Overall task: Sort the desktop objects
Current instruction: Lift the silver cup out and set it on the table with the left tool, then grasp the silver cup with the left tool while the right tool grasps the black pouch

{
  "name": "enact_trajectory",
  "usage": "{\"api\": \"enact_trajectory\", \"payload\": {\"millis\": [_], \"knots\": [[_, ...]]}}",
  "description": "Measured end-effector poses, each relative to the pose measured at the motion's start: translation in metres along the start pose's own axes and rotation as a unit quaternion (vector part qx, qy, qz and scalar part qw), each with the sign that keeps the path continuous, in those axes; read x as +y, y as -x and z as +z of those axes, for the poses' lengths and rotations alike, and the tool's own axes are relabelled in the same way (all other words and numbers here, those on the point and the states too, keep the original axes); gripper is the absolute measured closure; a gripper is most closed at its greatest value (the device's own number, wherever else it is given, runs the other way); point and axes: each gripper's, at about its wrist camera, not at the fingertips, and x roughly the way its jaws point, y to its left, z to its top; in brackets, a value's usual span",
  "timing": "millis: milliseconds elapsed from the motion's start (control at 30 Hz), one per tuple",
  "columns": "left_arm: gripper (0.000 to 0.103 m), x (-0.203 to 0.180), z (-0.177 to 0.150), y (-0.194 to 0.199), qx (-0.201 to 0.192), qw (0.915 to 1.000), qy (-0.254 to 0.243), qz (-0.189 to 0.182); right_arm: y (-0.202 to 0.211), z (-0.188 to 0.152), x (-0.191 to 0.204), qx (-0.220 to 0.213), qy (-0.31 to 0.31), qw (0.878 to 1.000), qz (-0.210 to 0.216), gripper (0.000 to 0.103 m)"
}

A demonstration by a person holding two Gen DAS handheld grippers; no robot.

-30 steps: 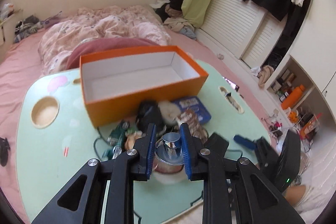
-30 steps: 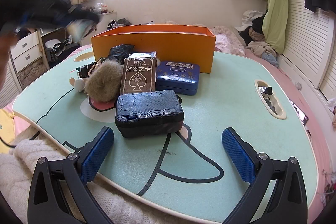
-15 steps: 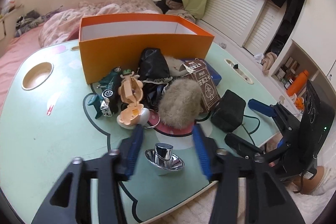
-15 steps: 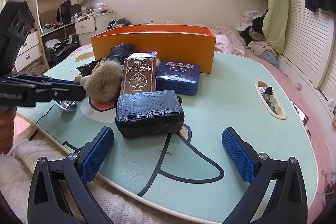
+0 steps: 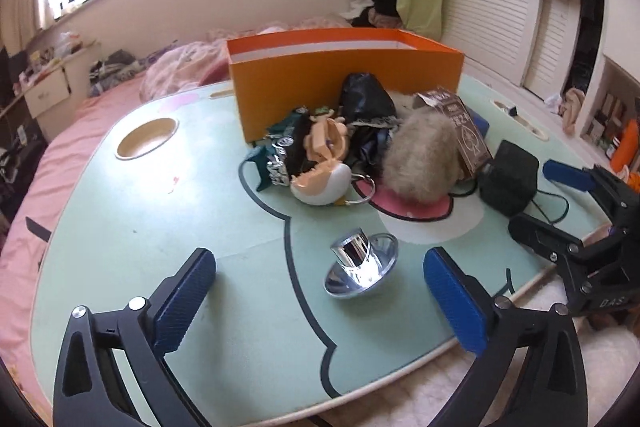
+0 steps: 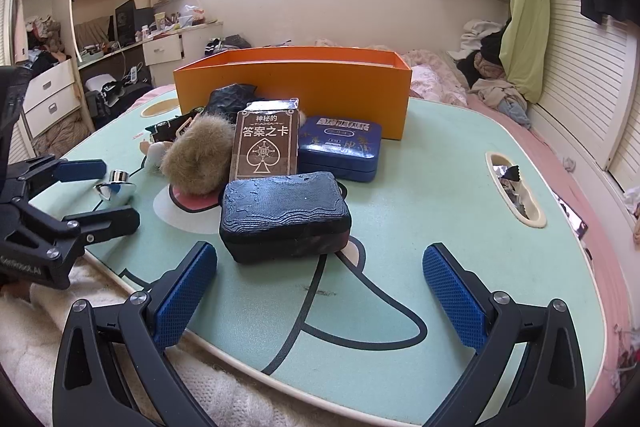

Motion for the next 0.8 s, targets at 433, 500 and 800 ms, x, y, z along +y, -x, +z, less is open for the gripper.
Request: {"api": "enact_trajectory", "payload": {"millis": [433,500,800], "knots": [[0.000,0.002,0.002,0.004,-0.003,1.0000,0.001,0.002,0.001,0.000,0.000,-0.001,-0.001,1.000,-0.001,0.001],[0.000,0.002,0.002,0.004,-0.003,1.0000,0.001,0.002,0.002,0.000,0.001,-0.001,-0.001,1.000,-0.001,0.001],[0.027,-0.012,-0.003,0.005,-0.018,0.9997,-0.013,-0.011,0.002,0.000,0.001,-0.001,-0.002,1.000,-0.002,0.001]]}}
